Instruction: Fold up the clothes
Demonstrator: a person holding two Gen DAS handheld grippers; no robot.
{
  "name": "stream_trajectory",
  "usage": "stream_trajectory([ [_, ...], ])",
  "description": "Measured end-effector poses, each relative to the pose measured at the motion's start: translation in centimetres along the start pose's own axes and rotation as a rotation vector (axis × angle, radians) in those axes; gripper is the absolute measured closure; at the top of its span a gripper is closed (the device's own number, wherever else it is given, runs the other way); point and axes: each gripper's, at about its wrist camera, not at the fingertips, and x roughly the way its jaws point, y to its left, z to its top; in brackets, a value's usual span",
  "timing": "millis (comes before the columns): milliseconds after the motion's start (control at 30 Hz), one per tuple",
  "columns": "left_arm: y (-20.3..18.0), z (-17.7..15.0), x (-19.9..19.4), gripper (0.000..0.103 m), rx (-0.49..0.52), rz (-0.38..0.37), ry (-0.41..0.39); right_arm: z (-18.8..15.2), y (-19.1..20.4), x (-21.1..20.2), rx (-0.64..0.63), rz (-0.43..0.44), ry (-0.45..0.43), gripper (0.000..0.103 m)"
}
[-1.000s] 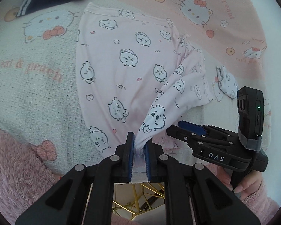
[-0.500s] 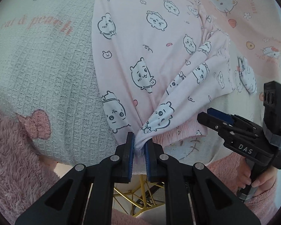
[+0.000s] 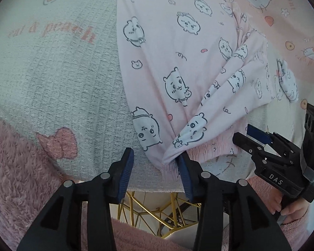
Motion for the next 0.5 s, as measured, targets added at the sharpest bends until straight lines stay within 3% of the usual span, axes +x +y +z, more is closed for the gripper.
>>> stream_trajectory([
  [267, -4.5, 0.2, 1.9, 0.059, 0.148, 0.05, 0.014, -0.5, 0.1, -0.1, -0.014, -0.002, -0.02, 0.051],
  [400, -2.5, 0.0, 2.8, 0.059, 0.031, 0.025, 0.048, -0.3, -0.4, -1.0, 0.023, -0.027, -0.014, 0.051],
  [500, -0.7, -0.3, 1.9, 0.059, -0.14, -0.085, 0.032, 0.0, -0.5, -1.9, 0.039, -0.044, -0.023, 0.051],
])
